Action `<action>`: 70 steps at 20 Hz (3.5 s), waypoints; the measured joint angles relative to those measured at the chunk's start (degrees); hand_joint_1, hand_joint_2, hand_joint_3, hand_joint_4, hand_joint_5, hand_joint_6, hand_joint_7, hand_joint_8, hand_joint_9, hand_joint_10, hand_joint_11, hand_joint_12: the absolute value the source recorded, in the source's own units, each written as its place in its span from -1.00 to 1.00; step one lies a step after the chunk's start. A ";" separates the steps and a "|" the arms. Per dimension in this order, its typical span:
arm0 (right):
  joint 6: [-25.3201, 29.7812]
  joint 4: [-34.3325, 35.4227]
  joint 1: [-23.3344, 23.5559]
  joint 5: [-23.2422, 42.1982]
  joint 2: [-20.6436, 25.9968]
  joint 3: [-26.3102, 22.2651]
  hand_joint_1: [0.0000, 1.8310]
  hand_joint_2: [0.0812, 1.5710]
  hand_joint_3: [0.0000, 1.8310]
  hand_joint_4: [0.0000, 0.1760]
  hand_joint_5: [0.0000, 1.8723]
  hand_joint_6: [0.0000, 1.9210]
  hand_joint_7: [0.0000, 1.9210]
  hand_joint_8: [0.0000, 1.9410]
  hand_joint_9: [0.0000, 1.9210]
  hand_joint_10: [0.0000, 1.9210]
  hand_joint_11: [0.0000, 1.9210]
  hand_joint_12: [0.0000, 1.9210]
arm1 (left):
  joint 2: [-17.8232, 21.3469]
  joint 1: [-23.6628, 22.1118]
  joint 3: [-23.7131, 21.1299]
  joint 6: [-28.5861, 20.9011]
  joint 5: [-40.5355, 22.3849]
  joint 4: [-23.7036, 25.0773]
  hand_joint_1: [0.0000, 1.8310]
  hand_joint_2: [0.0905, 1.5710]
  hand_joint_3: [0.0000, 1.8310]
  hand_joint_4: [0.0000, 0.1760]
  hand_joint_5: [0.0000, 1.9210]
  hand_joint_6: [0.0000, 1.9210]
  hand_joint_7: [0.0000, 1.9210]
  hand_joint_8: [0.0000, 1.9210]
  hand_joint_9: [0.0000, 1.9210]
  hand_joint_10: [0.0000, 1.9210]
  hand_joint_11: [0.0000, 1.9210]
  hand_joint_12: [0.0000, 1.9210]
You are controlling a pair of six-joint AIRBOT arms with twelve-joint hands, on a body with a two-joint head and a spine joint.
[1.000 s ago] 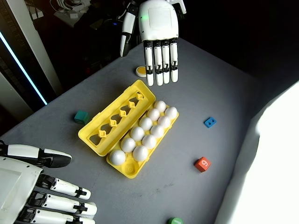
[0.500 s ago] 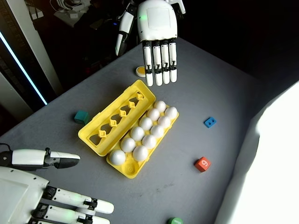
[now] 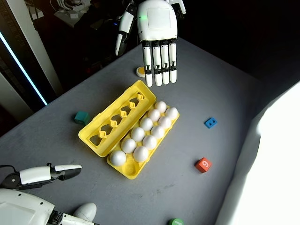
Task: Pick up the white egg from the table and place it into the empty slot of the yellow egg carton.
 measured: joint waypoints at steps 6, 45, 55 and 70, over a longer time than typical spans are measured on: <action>-1.22 -0.09 0.00 -0.04 -2.91 3.72 -0.39 -0.12 -1.00 0.04 0.00 -0.96 -0.80 -0.99 -1.00 -1.00 -1.00 -1.00 | 0.00 0.00 0.00 -0.02 -0.02 -0.02 -1.00 0.45 -0.98 -1.00 -1.00 -1.00 -1.00 -1.00 -1.00 -1.00 -1.00 -1.00; 5.55 -12.44 -1.49 -2.19 -12.13 16.76 0.02 0.01 -0.98 -1.00 0.17 -0.96 -0.89 -1.00 -1.00 -1.00 -1.00 -1.00 | 0.00 -0.31 0.35 -0.44 -0.22 0.00 -1.00 0.45 -1.00 -1.00 -1.00 -1.00 -1.00 -1.00 -1.00 -1.00 -1.00 -1.00; 5.57 -12.37 -1.46 -1.51 -12.31 16.46 0.21 0.23 -1.00 0.56 0.34 -0.44 -0.85 -0.99 -1.00 -1.00 -1.00 -1.00 | 0.00 -0.33 0.33 -0.44 -0.22 0.00 -1.00 0.45 -1.00 -1.00 -1.00 -1.00 -1.00 -1.00 -1.00 -1.00 -1.00 -1.00; 13.11 -9.01 4.79 2.82 -15.98 13.16 0.22 0.23 -1.00 0.23 0.33 -0.43 -0.78 -1.00 -0.98 -1.00 -1.00 -1.00 | 0.00 -0.44 0.33 -0.44 -0.20 0.00 -1.00 0.46 -1.00 -1.00 -1.00 -1.00 -1.00 -1.00 -1.00 -1.00 -1.00 -1.00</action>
